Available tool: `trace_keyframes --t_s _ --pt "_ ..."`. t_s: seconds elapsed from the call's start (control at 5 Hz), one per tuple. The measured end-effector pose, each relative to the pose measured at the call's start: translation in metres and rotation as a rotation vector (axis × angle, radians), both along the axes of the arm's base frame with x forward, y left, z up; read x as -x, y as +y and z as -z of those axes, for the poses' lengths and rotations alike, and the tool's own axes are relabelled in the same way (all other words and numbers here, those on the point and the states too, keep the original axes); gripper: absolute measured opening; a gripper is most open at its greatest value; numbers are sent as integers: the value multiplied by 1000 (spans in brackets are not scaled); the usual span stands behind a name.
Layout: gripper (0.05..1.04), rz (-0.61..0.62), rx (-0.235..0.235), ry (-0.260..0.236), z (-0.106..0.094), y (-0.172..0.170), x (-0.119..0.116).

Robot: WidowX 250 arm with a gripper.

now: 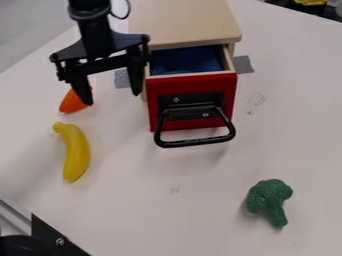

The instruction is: Open the drawer

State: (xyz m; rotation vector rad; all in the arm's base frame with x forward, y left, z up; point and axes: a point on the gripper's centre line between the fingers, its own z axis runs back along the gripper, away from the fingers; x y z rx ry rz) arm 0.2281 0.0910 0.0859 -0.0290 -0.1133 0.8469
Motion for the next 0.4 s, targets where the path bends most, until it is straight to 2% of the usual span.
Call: trace_keyframes --t_s 0.2,0.4 --pt "998 -34 40 20 14 21 8" --pt "998 -50 41 19 19 29 11"
